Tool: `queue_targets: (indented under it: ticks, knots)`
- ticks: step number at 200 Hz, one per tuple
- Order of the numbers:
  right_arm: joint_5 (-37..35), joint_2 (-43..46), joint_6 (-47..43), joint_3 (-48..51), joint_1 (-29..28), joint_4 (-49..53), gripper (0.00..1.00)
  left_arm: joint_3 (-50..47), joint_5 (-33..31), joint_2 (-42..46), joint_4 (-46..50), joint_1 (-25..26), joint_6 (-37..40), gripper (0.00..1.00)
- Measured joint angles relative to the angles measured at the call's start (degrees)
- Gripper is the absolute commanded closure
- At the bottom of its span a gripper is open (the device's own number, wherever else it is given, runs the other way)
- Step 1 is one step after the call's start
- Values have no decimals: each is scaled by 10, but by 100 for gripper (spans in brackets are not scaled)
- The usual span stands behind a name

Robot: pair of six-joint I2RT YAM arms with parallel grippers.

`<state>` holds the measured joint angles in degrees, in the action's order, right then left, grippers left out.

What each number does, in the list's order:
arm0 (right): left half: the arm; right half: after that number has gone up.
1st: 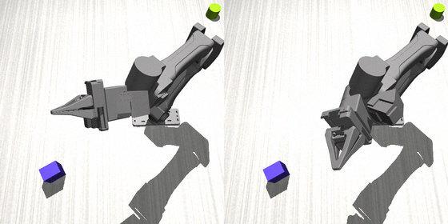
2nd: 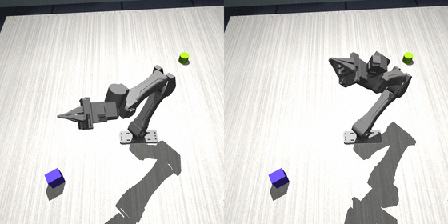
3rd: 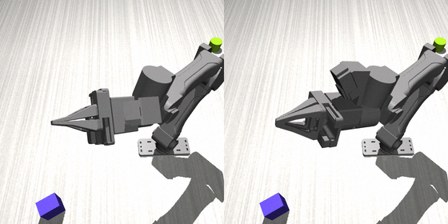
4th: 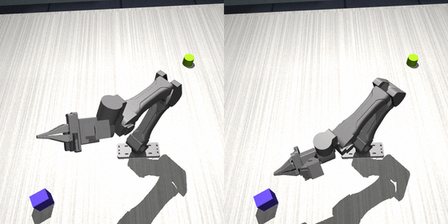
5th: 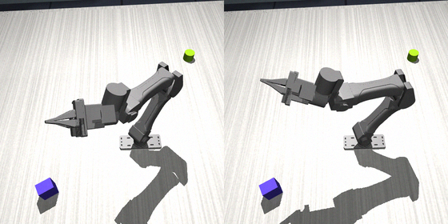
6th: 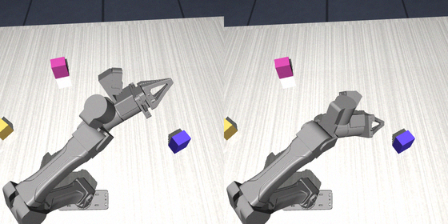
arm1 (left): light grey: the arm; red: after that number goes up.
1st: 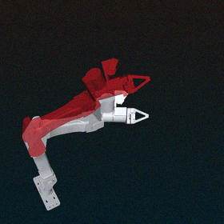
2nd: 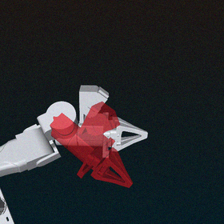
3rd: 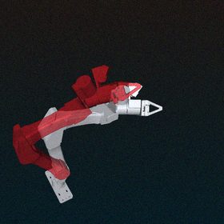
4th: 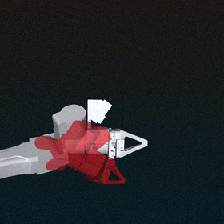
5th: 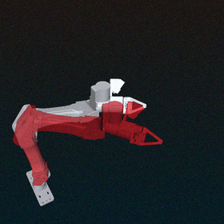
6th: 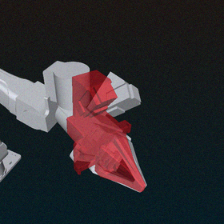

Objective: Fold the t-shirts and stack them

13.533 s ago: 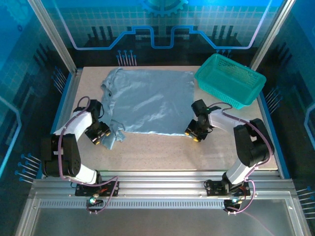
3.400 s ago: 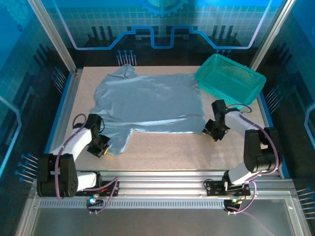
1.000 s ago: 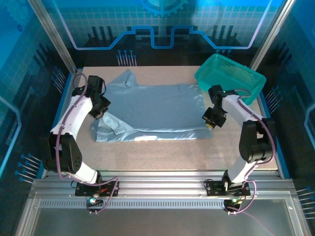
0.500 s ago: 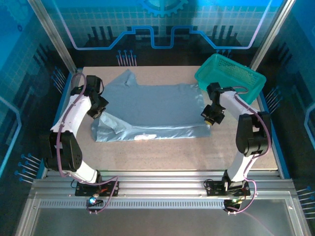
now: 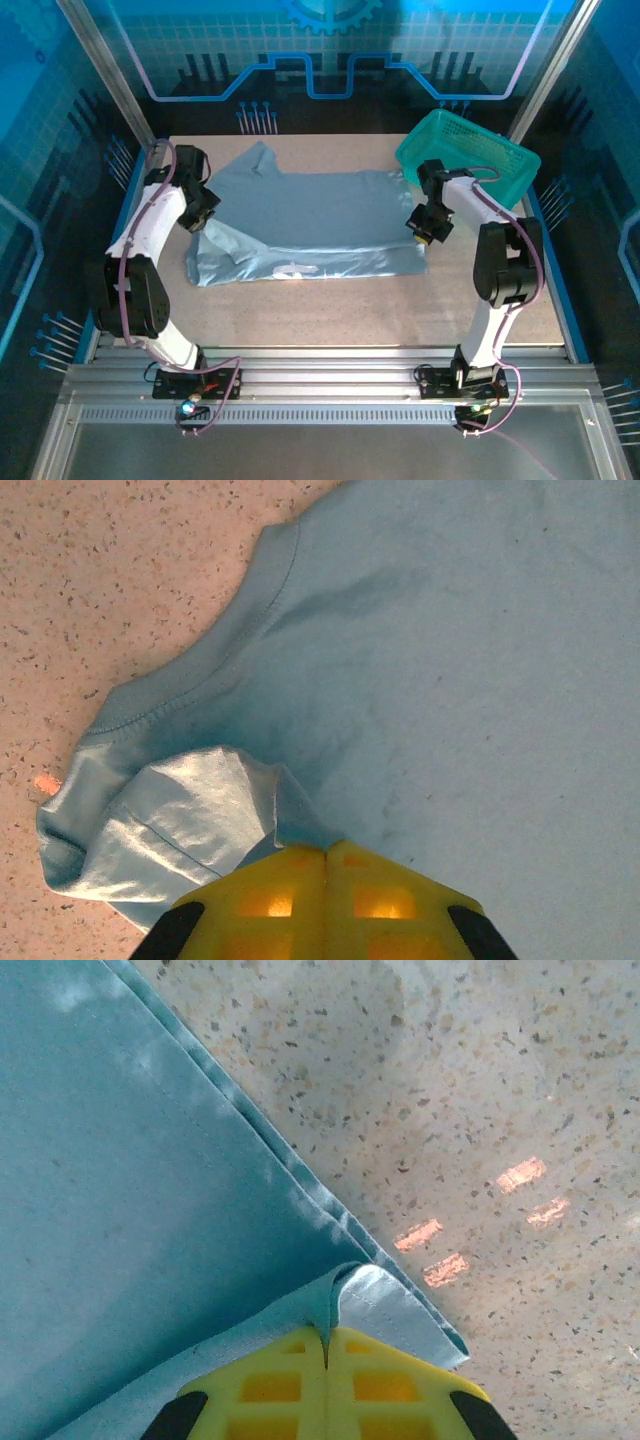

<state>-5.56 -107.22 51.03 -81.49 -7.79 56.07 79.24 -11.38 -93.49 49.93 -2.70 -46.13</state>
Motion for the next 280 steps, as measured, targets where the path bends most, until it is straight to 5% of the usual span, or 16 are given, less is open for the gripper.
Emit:
queue_targets:
  ticks: [105,129,143,183,226,280]
  knots:
    - [0,-59,-1,-46,0,-4,100,51,-4,-85,-15,-6,39,100]
    - [2,-69,-15,-51,0,-14,66,64,-4,-104,-17,-9,60,46]
    - [4,-69,-26,-53,0,-17,53,68,-4,-108,-17,-9,65,36]
    - [4,-29,-54,-33,2,-27,38,19,3,-54,10,-22,55,35]
    - [30,112,-58,103,3,-43,38,-156,42,67,29,-77,7,44]
    - [106,159,-41,253,10,-93,43,-280,123,76,-5,-161,-61,53]
